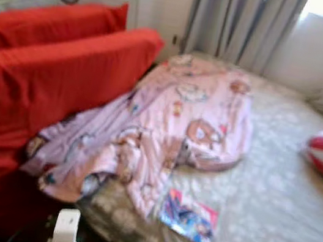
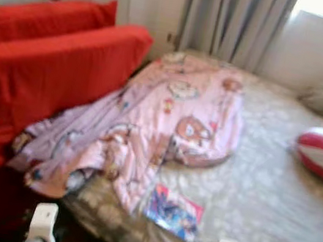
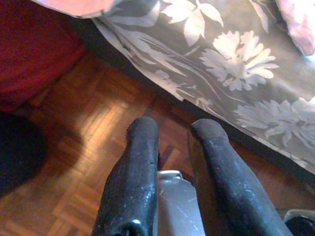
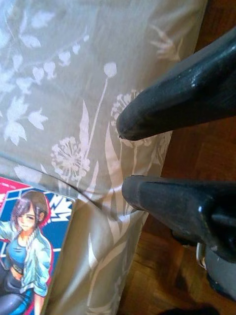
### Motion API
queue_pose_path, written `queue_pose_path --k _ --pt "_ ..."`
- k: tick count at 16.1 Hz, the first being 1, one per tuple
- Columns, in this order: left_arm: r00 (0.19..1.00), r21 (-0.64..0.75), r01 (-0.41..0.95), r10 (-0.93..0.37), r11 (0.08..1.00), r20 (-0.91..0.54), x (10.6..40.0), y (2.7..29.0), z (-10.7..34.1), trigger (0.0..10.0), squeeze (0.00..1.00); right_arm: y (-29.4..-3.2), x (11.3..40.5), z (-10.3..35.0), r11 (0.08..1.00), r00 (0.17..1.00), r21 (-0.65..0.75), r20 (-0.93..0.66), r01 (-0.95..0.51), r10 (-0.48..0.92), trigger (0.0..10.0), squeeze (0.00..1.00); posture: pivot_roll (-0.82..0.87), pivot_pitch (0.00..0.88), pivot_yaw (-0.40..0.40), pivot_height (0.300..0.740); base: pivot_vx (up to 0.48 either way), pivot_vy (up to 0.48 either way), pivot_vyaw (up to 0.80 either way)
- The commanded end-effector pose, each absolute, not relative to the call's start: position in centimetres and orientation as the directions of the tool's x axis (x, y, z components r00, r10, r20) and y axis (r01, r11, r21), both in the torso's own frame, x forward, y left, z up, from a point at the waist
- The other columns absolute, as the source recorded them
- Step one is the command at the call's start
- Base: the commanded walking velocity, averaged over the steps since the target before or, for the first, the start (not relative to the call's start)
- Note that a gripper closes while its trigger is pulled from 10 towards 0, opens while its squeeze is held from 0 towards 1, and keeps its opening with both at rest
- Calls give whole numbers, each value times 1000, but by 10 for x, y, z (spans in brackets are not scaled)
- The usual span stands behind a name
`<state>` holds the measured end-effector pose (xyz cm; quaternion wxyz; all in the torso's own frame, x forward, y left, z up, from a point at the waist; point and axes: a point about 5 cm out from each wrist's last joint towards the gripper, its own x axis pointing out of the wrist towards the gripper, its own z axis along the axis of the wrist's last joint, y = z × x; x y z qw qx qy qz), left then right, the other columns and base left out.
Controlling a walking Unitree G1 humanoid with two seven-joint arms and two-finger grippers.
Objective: Clean up the room
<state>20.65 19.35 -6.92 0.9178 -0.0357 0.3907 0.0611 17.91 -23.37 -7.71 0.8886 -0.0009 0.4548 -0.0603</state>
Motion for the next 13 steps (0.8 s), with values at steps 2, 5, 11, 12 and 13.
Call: queue_pose_path --k 2,5,11,12,13 --pt "707 -12 -118 76 993 -704 207 192 -68 10000 0 -235 177 -78 990 585 -45 -803 134 -115 10000 0 55 0 -47 740 0 0 0" --pt "778 7 -102 84 995 -623 216 200 -58 10000 0 -234 177 -77 987 622 -21 -775 156 -115 10000 0 43 0 -29 740 0 0 0" --pt "968 -69 -149 131 986 -216 264 208 1 10000 0 -207 287 4 998 931 59 -363 -14 34 10000 0 28 0 -17 740 0 0 0" --pt "974 -80 -139 122 987 -190 267 205 5 10000 0 -204 292 10 997 944 57 -325 -48 64 10000 0 31 0 -17 740 0 0 0" --pt "986 -55 -88 80 995 -143 269 200 10 10000 0 -200 296 17 995 958 71 -274 -69 86 10000 0 27 0 -17 740 0 0 0"
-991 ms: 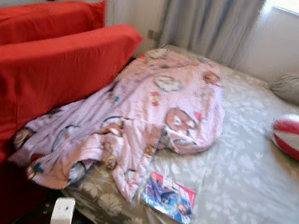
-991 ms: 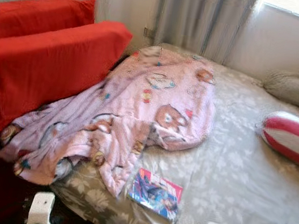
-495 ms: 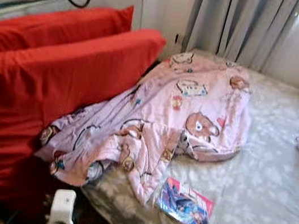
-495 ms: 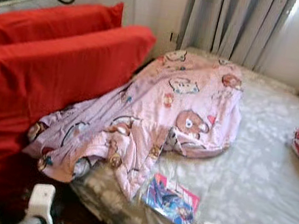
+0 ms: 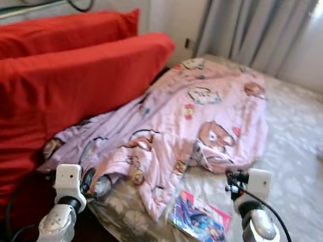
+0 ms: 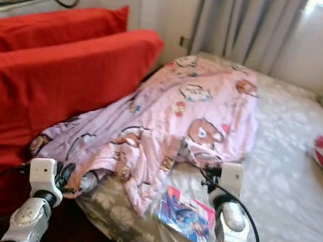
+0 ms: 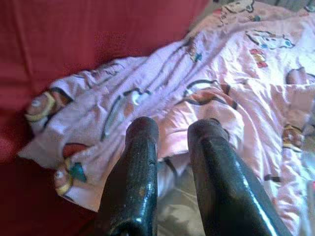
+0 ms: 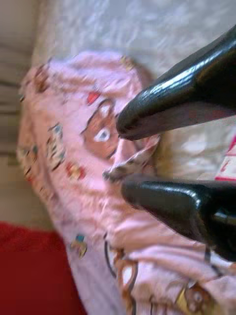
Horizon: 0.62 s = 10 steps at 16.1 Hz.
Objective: Clean up the room
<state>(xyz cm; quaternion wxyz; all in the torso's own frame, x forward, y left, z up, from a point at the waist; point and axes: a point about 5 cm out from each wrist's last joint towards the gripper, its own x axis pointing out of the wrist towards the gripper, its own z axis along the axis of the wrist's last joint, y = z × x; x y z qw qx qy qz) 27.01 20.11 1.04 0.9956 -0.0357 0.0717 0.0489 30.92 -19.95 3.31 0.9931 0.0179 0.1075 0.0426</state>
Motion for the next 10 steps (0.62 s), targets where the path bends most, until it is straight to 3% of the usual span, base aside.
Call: queue_pose_path --k 1,3,7,10 --pt "990 -47 -77 71 996 -125 269 200 12 10000 0 -198 297 19 994 962 71 -254 -79 95 10000 0 21 0 -8 740 0 0 0" --pt "996 -31 -52 50 998 -74 270 200 20 10000 0 -195 295 19 995 970 64 -227 -78 91 10000 0 15 0 14 740 0 0 0" --pt "1000 3 13 -13 1000 -19 274 198 32 10000 0 -210 272 4 994 971 84 -232 73 -51 10000 0 -35 0 79 740 0 0 0" --pt "999 -25 31 -31 999 -16 281 188 35 10000 0 -221 274 12 998 978 30 -201 62 -54 10000 0 -60 0 54 740 0 0 0"
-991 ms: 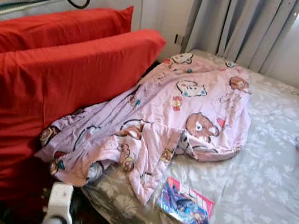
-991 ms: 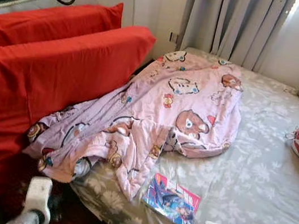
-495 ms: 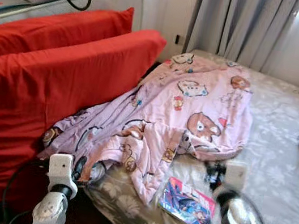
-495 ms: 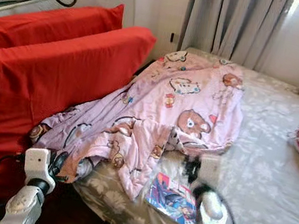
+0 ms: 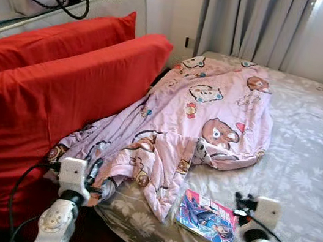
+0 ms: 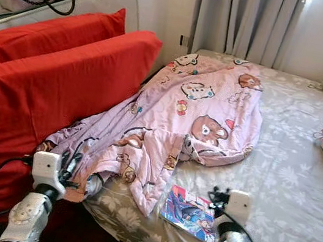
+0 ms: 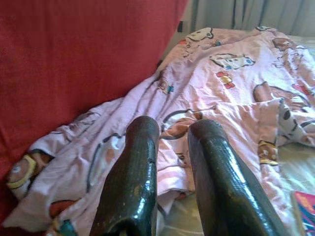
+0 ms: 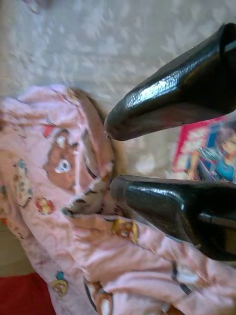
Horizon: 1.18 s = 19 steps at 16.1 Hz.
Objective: Clean up the room
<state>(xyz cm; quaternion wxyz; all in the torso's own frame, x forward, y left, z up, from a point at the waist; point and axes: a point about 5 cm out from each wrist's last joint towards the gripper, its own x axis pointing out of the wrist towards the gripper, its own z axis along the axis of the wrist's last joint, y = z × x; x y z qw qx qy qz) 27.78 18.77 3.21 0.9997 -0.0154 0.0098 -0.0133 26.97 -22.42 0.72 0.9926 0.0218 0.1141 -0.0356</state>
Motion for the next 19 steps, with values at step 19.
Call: queue_pose_path --k 19 --pt "992 -57 -3 10 998 127 274 186 74 10000 0 -204 302 42 998 989 -21 -135 -63 60 10000 0 29 0 -37 644 0 0 0"
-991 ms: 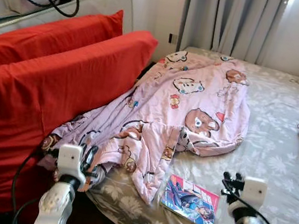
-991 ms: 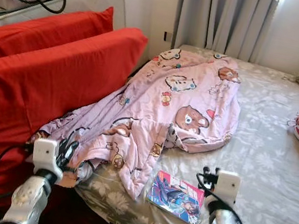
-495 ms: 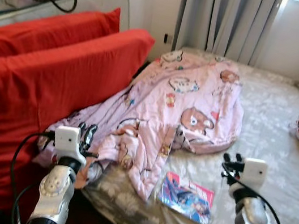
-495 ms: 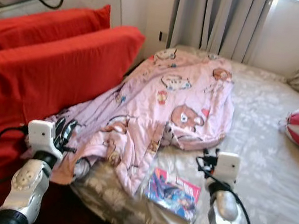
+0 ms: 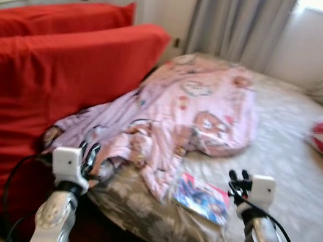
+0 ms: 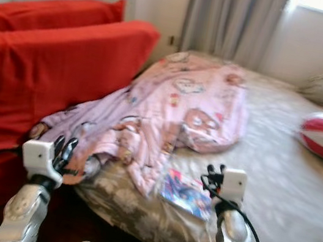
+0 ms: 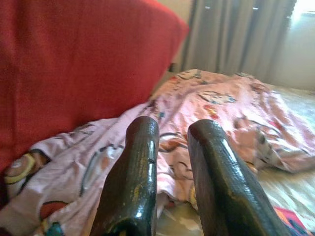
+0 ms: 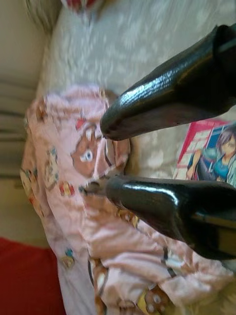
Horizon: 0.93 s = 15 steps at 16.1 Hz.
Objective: Clean up the room
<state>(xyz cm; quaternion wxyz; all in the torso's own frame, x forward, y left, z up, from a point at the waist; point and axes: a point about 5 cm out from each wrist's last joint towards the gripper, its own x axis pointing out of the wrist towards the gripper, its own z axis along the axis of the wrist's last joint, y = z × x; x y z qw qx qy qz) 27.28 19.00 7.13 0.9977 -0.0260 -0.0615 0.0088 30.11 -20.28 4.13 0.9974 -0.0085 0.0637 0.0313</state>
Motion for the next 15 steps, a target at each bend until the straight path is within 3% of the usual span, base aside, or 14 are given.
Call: queue_pose_path --k 1,11,15 --pt "992 -56 -2 9 998 122 273 187 74 10000 0 -203 302 44 997 991 -22 -113 -68 65 10000 0 25 0 -36 639 0 0 0" --pt "998 -43 13 -10 999 67 262 191 75 10000 0 -189 293 34 995 983 10 -154 -98 98 10000 0 46 0 -13 639 0 0 0" --pt "998 -44 18 -16 999 55 261 191 76 10000 0 -186 291 32 994 981 15 -159 -108 109 10000 0 52 0 -12 619 0 0 0"
